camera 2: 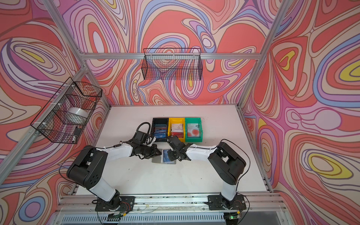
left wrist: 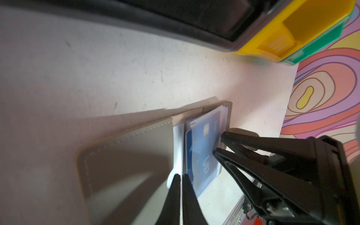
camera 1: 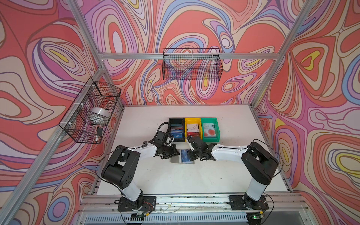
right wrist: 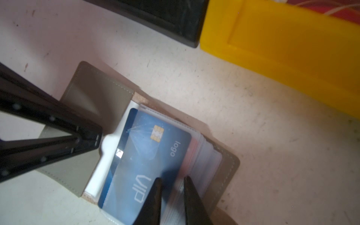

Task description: Take the credit cards out of the card holder

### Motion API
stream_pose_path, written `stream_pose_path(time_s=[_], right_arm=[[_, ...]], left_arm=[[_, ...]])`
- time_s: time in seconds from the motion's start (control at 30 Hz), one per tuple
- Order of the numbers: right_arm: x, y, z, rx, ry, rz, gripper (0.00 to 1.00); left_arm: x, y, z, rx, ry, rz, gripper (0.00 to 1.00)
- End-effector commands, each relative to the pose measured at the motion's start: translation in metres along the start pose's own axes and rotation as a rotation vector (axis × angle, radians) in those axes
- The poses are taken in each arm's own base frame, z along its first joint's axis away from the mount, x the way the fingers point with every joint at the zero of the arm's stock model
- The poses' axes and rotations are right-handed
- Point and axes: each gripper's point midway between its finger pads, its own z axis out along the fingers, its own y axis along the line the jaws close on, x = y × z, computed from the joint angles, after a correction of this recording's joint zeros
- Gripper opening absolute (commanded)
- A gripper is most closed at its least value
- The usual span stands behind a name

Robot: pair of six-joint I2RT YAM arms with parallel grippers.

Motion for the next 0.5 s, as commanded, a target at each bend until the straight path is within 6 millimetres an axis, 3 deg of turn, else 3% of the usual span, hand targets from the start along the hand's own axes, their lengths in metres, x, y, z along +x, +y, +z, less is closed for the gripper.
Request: stream_pose_path(time_s=[0.0,0.47], right_arm=[[0.019,-0.002,0.012,0.007,0.068,0.005,0.22],[0.023,-0.003,0.014,0.007,0.082,0.013,0.21]], left_arm=[[0.000,-0.005,-0.003,0.039,-0.013,-0.006,0.09],[0.007,0.002,0.008,0.077,0.002,-0.042,0.16]])
